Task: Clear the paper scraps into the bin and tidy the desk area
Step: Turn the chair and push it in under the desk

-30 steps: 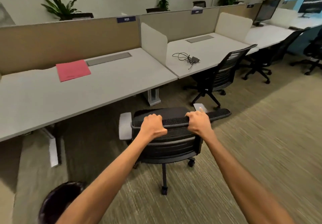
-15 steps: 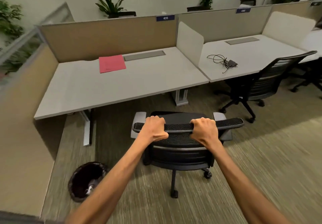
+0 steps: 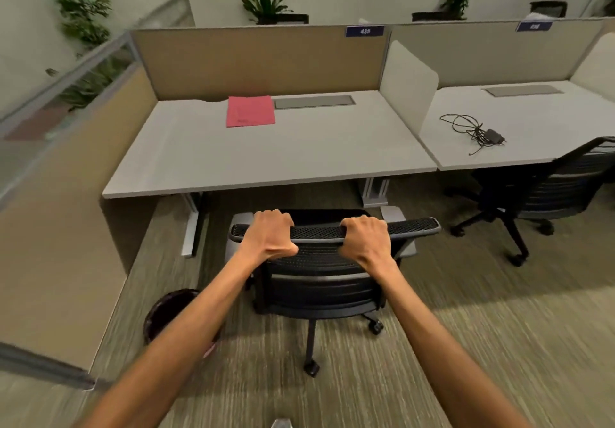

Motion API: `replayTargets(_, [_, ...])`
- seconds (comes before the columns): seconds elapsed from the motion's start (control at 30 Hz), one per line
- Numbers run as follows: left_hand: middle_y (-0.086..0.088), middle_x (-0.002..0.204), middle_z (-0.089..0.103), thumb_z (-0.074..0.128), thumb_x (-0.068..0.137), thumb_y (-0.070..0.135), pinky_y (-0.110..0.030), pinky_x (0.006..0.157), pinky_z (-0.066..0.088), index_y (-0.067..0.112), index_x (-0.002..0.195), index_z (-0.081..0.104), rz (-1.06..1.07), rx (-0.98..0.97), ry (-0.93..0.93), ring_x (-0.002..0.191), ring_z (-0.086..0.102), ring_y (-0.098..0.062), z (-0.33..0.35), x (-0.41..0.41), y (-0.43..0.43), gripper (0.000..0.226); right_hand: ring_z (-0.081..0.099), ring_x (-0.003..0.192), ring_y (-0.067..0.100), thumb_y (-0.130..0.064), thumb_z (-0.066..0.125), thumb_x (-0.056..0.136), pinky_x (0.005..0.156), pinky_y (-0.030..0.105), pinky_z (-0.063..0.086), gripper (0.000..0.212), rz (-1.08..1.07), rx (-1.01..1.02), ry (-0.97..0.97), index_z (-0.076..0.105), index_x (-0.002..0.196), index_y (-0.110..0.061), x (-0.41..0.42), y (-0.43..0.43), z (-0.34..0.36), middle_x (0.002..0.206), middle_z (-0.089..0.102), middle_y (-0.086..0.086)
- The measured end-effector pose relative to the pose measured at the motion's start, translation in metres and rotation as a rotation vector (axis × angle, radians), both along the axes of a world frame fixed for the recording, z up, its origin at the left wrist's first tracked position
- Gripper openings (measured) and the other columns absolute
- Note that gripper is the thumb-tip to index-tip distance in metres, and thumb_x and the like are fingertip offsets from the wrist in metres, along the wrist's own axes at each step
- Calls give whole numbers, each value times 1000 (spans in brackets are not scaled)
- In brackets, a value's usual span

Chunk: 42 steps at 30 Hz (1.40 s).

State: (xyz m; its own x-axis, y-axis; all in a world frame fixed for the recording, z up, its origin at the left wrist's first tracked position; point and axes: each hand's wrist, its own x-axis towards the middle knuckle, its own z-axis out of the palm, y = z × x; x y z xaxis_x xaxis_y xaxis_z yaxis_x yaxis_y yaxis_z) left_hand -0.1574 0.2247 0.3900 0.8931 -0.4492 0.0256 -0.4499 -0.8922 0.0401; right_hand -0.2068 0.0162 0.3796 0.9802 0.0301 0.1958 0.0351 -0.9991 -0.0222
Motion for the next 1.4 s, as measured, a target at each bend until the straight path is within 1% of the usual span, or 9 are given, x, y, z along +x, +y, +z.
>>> replayTargets(0.27, [-1, 47, 60, 56, 54, 36, -27, 60, 42, 15, 53, 63, 45, 36, 32, 51, 59, -19, 6, 65, 32, 22, 65, 66, 23, -19, 58, 66, 60, 27, 35, 28, 36, 26, 13, 75, 88, -23, 78, 33, 0, 67, 69, 0])
replayTargets(0.43, [0, 53, 50, 58, 56, 33, -28, 61, 47, 18, 63, 54, 35, 55, 57, 55, 44, -19, 14, 116, 52, 18, 66, 70, 28, -17, 56, 66, 61, 30, 36, 32, 46, 31, 23, 75, 91, -23, 131, 53, -3, 69, 70, 3])
replayTargets(0.6, [-3, 53, 55, 62, 57, 26, -28, 66, 40, 8, 68, 68, 63, 33, 57, 58, 55, -24, 13, 160, 68, 22, 63, 63, 28, -14, 57, 64, 63, 30, 34, 26, 30, 54, 19, 74, 83, -19, 176, 73, 0, 62, 66, 2])
replayTargets(0.73, [2, 48, 42, 62, 56, 26, -29, 62, 40, 10, 59, 60, 49, 24, 57, 54, 44, -21, 14, 197, 77, 17, 48, 50, 23, -9, 53, 62, 59, 28, 34, 12, 26, 76, 36, 63, 62, -14, 209, 82, 3, 48, 49, -1])
replayTargets(0.87, [-2, 53, 52, 62, 59, 27, -32, 67, 49, 7, 64, 66, 43, 26, 59, 54, 46, -22, 13, 221, 79, 22, 42, 51, 24, -12, 57, 61, 60, 29, 32, 4, 47, 56, 29, 60, 63, -15, 234, 82, 2, 48, 42, -2])
replayTargets(1.0, [-5, 60, 62, 63, 61, 30, -32, 68, 49, 8, 68, 68, 62, 19, 56, 57, 50, -22, 11, 252, 83, 24, 55, 57, 28, -16, 59, 63, 61, 30, 31, 11, 45, 43, 30, 67, 70, -14, 270, 85, 0, 55, 57, 3])
replayTargets(1.13, [-7, 66, 68, 64, 61, 31, -31, 69, 50, 9, 72, 70, 100, 10, 48, 63, 59, -24, 8, 274, 89, 26, 62, 62, 28, -15, 61, 64, 61, 29, 31, 14, 54, 43, 56, 70, 75, -15, 297, 92, 0, 56, 58, 3])
replayTargets(1.27, [-6, 72, 68, 64, 60, 33, -29, 66, 41, 13, 77, 71, 126, 14, 15, 67, 56, -24, 4, 295, 91, 27, 53, 55, 25, -13, 59, 64, 61, 29, 30, 13, 68, 51, 57, 69, 72, -15, 320, 94, -1, 54, 56, 2])
replayTargets(1.4, [-5, 73, 66, 64, 60, 33, -30, 68, 40, 13, 79, 70, 152, 1, 14, 71, 59, -26, 1, 315, 91, 28, 61, 63, 27, -13, 58, 67, 61, 29, 29, 15, 87, 53, 49, 70, 75, -15, 343, 93, -2, 61, 63, 4])
